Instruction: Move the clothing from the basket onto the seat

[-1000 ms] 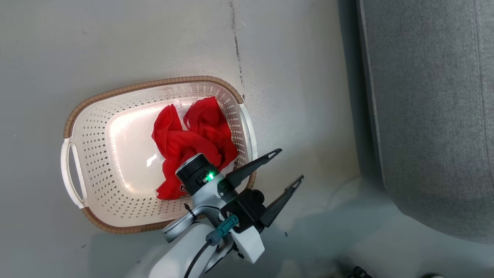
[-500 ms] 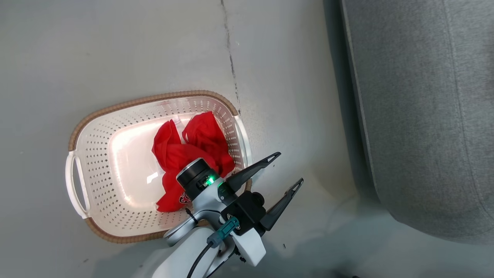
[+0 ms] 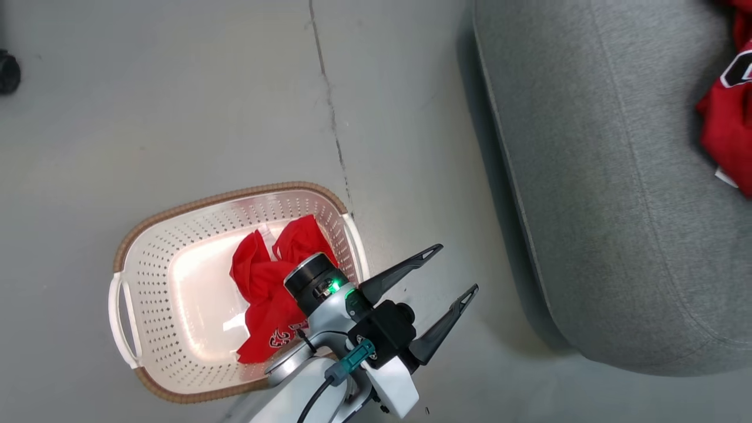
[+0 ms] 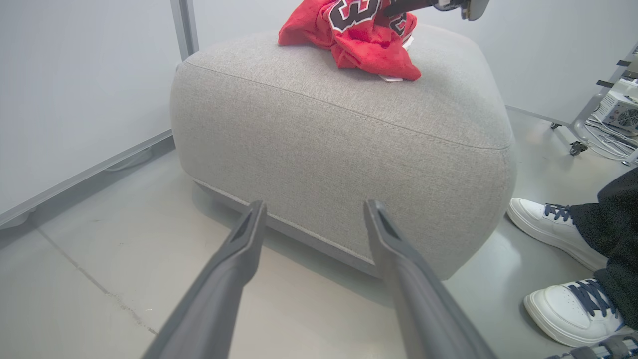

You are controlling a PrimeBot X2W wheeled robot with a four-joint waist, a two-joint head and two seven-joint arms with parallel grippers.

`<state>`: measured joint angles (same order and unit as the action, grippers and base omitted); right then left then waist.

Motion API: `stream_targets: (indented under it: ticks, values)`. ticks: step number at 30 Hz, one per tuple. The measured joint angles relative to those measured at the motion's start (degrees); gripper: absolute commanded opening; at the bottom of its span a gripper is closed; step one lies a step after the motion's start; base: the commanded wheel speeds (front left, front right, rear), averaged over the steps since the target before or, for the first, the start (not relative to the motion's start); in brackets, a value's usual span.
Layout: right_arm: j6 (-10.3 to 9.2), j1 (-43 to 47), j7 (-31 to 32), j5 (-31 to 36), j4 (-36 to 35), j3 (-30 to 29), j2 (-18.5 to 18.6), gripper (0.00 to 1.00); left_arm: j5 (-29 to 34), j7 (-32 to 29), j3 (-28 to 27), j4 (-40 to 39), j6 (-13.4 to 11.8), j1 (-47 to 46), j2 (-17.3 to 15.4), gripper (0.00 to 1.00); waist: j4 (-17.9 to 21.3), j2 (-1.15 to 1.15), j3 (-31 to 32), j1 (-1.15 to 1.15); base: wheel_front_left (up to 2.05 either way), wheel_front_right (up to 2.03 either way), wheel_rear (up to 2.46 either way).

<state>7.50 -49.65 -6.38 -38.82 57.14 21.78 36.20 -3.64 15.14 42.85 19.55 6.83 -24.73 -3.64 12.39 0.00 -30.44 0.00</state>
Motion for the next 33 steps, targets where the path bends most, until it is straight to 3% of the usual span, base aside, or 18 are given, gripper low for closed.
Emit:
stream_targets:
  ticks: [10,17,22,26,33]
  values:
    - [0.00,3.1,-3.1,-5.4,-7.2,8.7,1.6,1.00,-1.7,0.0,-1.3,0.0,-0.4,3.5,0.7,1.00,2.2,0.00,7.9,0.00,0.00,0.00,0.00]
    - [0.00,5.3,-7.5,-9.1,-13.4,10.2,4.2,1.00,-2.8,0.0,-4.4,-2.3,-2.2,4.7,0.8,1.00,3.0,0.00,14.2,0.00,0.00,0.00,0.00]
    - [0.00,6.9,-8.4,-9.5,-18.1,8.4,4.3,1.00,-3.7,0.0,-5.4,-3.7,-3.0,6.4,0.8,1.00,2.8,0.00,17.3,0.00,0.00,0.00,0.00]
    - [-0.01,9.7,-8.6,-6.9,-25.6,2.2,3.5,1.00,-5.0,0.0,-6.7,-5.2,-4.2,7.3,0.9,1.00,1.9,0.00,19.8,0.00,0.00,0.00,0.00]
    - [-0.01,20.1,-8.6,-1.1,-38.3,-7.2,-2.3,1.00,-6.0,0.0,-11.2,-7.0,-6.5,9.5,0.9,1.00,-1.8,0.00,22.4,0.00,0.00,0.00,0.00]
